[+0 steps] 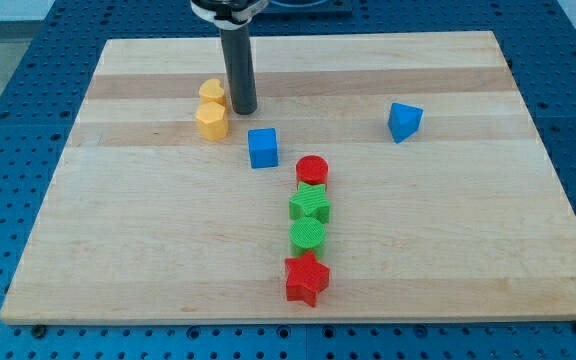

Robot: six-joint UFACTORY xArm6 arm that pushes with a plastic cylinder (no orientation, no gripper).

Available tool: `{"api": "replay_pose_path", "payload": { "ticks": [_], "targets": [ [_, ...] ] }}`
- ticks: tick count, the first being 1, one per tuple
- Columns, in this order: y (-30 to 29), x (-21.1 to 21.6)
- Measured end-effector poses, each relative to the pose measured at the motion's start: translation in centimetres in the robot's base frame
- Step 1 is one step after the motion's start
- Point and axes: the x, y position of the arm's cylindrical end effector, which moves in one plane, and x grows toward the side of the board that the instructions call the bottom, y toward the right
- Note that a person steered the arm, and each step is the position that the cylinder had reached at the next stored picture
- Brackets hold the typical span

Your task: Separate the yellow blocks

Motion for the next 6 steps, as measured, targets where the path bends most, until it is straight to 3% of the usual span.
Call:
{"api": "replay_pose_path", "payload": {
  "ticks": [6],
  "targets": [
    [-9.7, -1.3]
  ]
}}
